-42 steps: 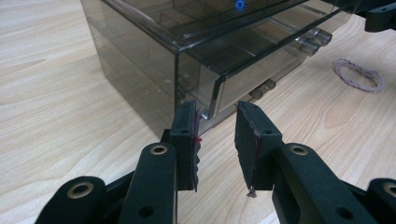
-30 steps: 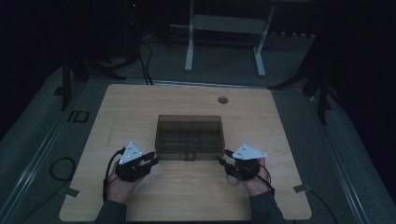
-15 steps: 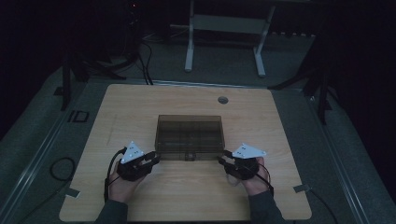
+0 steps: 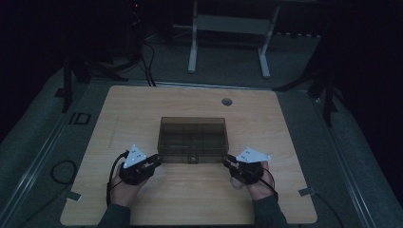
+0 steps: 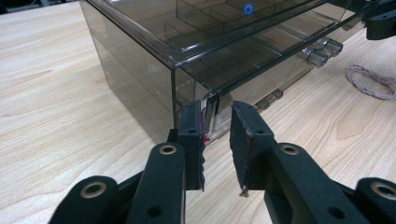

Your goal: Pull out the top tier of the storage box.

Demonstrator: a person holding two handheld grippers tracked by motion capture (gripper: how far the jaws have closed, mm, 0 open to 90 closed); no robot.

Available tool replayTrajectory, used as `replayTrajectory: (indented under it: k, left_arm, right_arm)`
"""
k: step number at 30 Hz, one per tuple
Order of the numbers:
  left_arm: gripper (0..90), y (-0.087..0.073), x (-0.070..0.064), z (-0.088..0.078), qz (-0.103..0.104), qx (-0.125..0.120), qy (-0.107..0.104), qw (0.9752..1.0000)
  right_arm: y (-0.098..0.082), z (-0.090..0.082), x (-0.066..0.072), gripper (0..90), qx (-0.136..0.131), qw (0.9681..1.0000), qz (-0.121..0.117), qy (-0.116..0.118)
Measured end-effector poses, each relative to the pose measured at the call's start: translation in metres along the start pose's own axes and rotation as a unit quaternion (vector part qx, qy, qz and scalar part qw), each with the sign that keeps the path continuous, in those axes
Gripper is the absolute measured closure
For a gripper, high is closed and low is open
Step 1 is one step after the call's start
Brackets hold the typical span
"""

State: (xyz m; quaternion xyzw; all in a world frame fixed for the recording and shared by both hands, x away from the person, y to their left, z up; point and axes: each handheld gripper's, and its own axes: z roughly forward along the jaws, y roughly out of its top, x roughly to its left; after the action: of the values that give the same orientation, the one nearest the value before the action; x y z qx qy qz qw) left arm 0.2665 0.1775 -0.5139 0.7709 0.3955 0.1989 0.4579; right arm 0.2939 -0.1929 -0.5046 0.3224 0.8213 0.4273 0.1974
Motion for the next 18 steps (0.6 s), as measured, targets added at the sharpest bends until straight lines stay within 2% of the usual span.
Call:
replayTrajectory:
  k: [6, 18]
  left_arm:
    - [76.6, 0.0000, -0.0024, -0.0003, 0.003, -0.001, 0.008, 1.0000]
    - [77.5, -0.0012, -0.0066, -0.0038, 0.008, 0.002, 0.013, 0.9999]
  right_arm:
    - [-0.0005, -0.0014, 0.0009, 76.5, 0.002, 1.0000, -0.003, -0.006]
    - [-0.0017, -0.0040, 0.0044, 76.8, 0.003, 0.9999, -0.008, -0.010]
